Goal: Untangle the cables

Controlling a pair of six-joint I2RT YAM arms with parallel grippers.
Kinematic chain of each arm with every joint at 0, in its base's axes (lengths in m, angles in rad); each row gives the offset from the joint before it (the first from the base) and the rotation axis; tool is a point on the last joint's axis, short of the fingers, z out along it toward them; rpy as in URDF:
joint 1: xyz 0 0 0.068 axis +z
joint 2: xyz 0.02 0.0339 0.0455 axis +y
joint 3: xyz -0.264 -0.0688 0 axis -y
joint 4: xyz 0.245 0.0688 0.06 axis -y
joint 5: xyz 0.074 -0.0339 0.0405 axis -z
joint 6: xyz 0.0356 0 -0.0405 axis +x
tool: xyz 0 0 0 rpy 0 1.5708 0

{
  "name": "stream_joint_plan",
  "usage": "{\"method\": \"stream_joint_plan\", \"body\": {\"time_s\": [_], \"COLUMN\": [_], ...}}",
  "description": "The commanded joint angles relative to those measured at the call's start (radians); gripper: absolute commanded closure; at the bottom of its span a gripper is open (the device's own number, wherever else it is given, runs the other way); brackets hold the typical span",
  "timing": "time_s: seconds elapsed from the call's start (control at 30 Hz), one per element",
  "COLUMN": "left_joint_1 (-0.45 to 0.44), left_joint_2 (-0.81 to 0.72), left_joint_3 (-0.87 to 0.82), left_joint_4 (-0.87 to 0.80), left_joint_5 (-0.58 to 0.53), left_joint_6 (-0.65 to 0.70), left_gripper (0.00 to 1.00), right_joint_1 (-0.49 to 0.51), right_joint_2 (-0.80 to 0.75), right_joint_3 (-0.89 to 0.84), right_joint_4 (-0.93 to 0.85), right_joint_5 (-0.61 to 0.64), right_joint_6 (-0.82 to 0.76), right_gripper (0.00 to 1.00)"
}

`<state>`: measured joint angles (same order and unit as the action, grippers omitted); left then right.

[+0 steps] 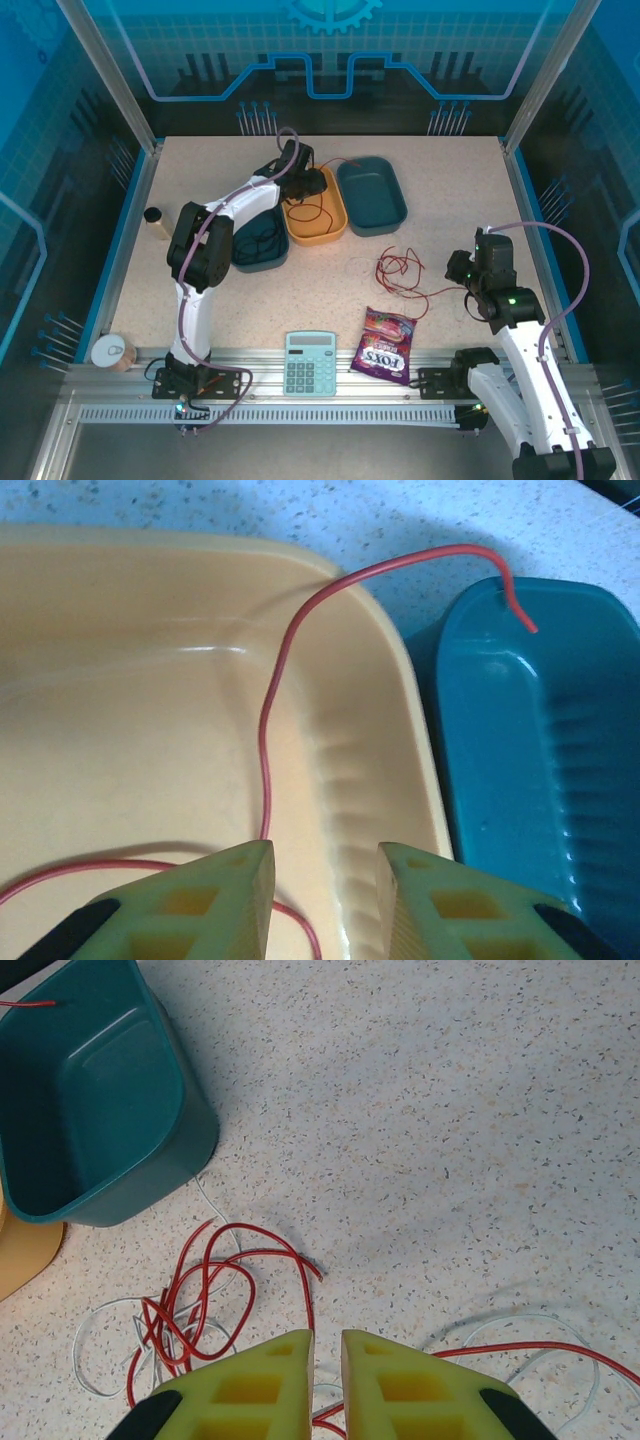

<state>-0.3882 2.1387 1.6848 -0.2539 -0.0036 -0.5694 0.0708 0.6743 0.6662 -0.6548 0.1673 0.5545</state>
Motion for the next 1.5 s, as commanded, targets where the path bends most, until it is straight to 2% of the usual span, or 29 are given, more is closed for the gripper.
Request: {"method": "stream_joint_plan", "body": {"time_s": [0.0, 0.07, 0.17, 0.37, 0.43, 0.5, 0.6, 0.87, 1.47], "left_joint_1": [0.001, 0.002, 0.002, 0.023, 0.032, 0.032, 0.038, 0.070, 0.071], "left_joint_2": [0.034, 0.083, 0.183, 0.395, 0.420, 0.420, 0.431, 0.476, 0.544], "left_joint_3": [0.121, 0.219, 0.430, 0.839, 0.882, 0.871, 0.863, 0.870, 0.900], "left_joint_4": [0.036, 0.004, -0.114, -0.340, -0.350, -0.335, -0.319, -0.306, -0.289], "left_joint_5": [0.040, 0.071, 0.106, 0.179, 0.196, 0.191, 0.174, 0.281, 0.246], "left_joint_6": [0.102, 0.184, 0.324, 0.580, 0.654, 0.742, 0.835, 0.834, 0.846], "left_gripper": [0.67, 0.64, 0.52, 0.53, 0.52, 0.47, 0.47, 0.48, 0.45], "right_joint_1": [-0.013, -0.012, -0.012, -0.011, -0.012, -0.013, -0.013, -0.011, -0.013], "right_joint_2": [0.005, 0.009, 0.008, 0.012, 0.020, 0.025, 0.031, 0.041, 0.029], "right_joint_3": [-0.016, -0.012, -0.004, 0.025, 0.035, 0.042, 0.042, 0.041, 0.046], "right_joint_4": [-0.003, -0.005, -0.015, -0.040, -0.048, -0.051, -0.050, -0.058, -0.088], "right_joint_5": [-0.018, -0.018, -0.014, 0.002, 0.010, 0.014, 0.013, 0.006, 0.013], "right_joint_6": [0.010, 0.006, 0.004, -0.016, -0.022, -0.026, -0.027, -0.018, -0.010], "right_gripper": [0.83, 0.83, 0.83, 0.82, 0.82, 0.82, 0.82, 0.82, 0.82]}}
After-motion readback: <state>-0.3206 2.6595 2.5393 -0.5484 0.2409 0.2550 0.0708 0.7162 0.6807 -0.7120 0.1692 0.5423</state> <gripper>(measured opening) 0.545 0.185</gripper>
